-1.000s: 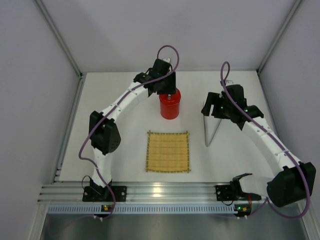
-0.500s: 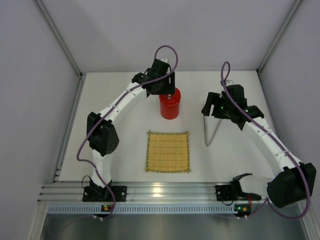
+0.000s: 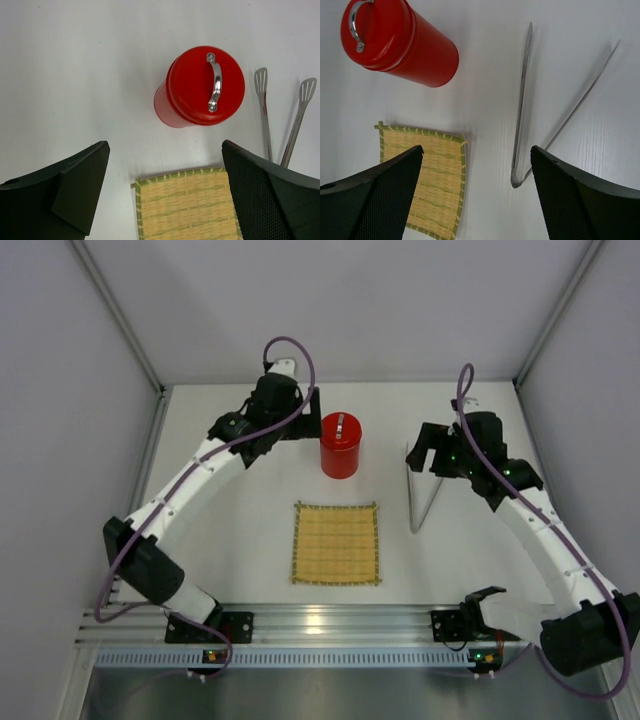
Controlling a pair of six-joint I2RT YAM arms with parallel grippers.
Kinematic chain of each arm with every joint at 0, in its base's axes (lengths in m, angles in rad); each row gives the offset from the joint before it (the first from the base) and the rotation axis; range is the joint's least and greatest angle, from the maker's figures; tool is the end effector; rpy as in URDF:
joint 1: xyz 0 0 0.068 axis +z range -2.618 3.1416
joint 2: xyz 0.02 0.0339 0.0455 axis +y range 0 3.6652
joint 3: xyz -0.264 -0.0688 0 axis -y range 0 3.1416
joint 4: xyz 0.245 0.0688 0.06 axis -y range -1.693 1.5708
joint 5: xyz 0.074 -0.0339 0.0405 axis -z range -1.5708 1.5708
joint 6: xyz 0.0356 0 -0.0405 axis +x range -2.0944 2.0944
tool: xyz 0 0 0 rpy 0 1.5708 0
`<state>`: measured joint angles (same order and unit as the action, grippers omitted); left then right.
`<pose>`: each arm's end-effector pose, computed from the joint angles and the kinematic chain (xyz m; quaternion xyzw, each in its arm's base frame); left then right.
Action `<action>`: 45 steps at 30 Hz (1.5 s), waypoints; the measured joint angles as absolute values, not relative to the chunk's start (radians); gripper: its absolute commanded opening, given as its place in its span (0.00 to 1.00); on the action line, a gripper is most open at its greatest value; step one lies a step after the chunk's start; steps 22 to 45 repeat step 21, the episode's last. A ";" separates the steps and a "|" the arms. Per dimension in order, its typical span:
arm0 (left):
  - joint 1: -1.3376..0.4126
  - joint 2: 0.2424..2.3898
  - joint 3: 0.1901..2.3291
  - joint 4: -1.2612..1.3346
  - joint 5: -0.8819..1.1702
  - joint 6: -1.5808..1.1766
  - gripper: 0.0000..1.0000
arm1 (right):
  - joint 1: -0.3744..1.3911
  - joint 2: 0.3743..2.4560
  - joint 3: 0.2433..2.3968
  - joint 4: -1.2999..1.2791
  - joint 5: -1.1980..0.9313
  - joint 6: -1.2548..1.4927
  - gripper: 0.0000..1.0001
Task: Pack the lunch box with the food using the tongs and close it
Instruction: Reset both arms
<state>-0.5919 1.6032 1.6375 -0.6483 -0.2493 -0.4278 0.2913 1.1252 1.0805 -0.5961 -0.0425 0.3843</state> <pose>0.3037 -0.1936 0.3832 0.0152 0.8826 -0.1266 0.4526 0.2309 0.0708 0.3352 0.0320 0.8931 0.1665 0.4167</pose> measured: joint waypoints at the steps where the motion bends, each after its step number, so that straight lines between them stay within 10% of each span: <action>1: -0.592 1.545 1.580 -0.628 -0.253 -0.423 0.99 | 0.291 1.103 1.081 -0.598 -0.042 0.381 0.99; 15: -0.593 1.237 1.176 -0.543 -0.282 -0.404 0.99 | 0.291 0.810 0.955 -0.610 0.014 0.352 0.99; 45: -0.593 1.185 1.147 -0.535 -0.282 -0.390 0.99 | 0.291 0.770 0.920 -0.621 0.027 0.347 0.99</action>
